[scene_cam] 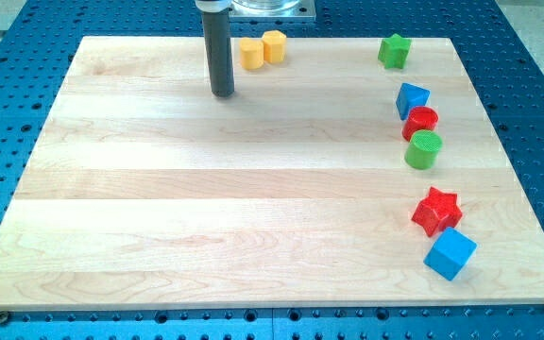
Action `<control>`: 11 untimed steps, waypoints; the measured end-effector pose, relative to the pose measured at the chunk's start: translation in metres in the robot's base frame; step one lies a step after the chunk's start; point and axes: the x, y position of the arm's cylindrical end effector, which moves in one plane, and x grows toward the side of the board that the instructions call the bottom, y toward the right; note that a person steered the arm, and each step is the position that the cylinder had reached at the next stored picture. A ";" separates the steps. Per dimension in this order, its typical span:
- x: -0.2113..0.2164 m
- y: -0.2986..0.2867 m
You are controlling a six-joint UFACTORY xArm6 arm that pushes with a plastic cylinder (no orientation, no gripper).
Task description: Move the blue triangle to the bottom center of the board
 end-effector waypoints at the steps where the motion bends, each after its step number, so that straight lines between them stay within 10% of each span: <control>1: 0.000 0.040; 4: -0.082 0.205; 7: -0.006 0.316; 11: 0.209 0.086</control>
